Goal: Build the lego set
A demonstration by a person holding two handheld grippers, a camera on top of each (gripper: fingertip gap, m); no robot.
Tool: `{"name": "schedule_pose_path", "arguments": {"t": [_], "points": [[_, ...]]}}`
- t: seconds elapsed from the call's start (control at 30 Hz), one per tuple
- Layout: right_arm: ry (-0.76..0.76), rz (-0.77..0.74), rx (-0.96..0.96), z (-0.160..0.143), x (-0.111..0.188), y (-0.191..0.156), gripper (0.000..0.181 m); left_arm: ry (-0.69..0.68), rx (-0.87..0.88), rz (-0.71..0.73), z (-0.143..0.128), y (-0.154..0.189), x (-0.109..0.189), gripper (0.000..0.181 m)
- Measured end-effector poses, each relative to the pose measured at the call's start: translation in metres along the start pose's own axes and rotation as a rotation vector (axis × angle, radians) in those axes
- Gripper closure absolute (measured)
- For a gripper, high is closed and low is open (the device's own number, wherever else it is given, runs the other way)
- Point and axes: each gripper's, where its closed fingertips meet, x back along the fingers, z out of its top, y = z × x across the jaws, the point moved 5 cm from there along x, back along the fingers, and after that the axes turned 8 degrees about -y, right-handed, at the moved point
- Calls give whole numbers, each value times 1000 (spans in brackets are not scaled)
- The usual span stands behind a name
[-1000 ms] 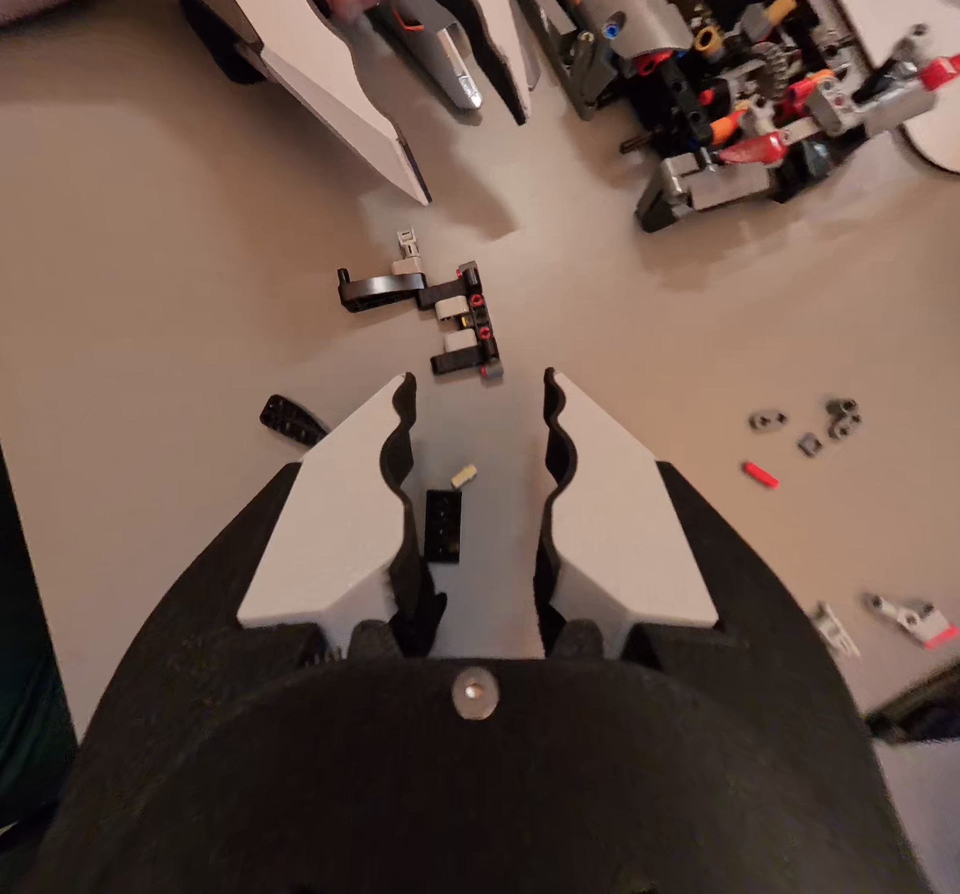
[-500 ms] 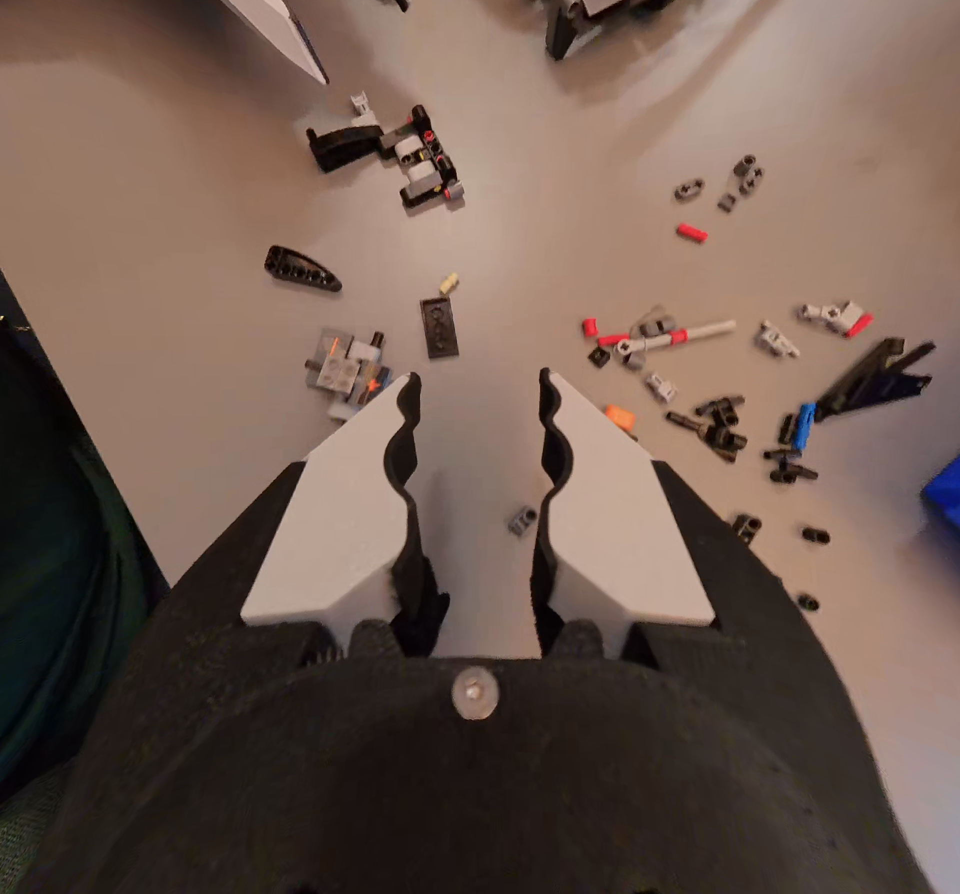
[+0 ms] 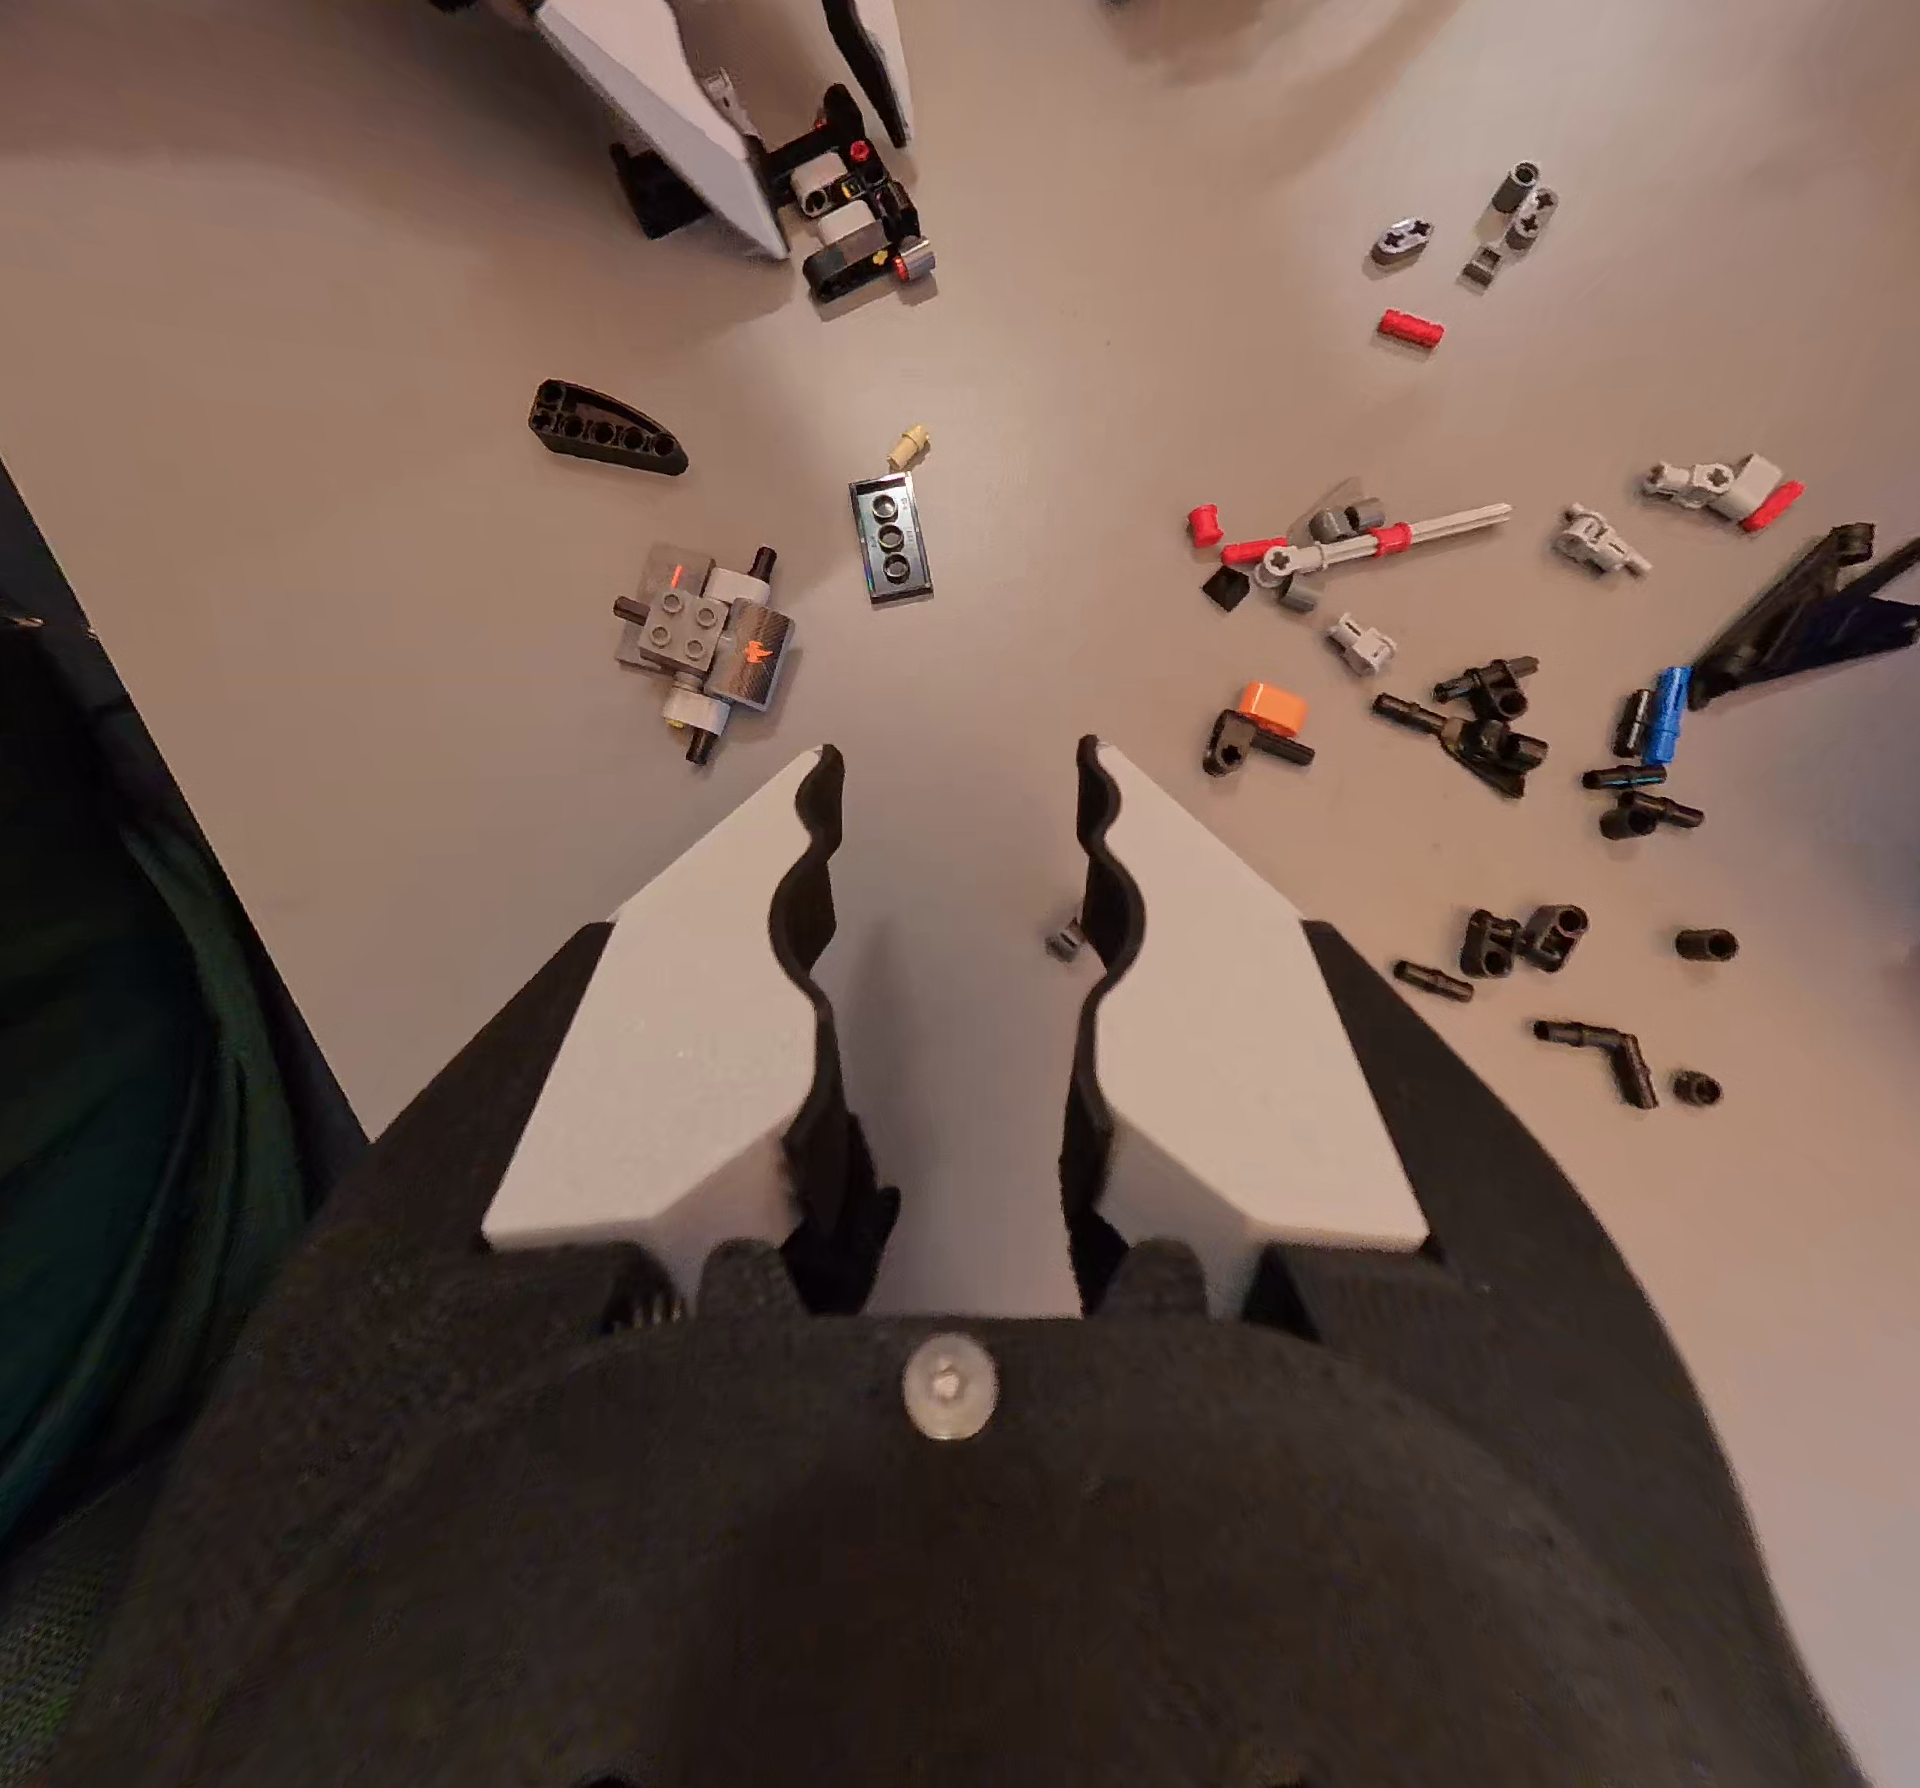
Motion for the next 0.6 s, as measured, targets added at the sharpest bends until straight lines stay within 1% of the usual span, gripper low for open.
{"name": "schedule_pose_path", "arguments": {"t": [0.03,0.17,0.33,0.5,0.53,0.6], "points": [[0,4,4,1,-2,0,138,3,3,1,0,0,0,156],[2,27,22,6,-10,0,138,-6,31,29,-9,-2,5,156],[19,53,48,14,-15,-3,137,0,75,33,-34,-3,19,156],[34,87,48,14,-20,-6,135,6,110,21,-58,-4,33,156],[40,87,47,14,-20,-6,134,4,114,26,-61,-5,35,154],[47,84,39,13,-18,-5,134,-1,123,57,-67,-8,39,144]]}}
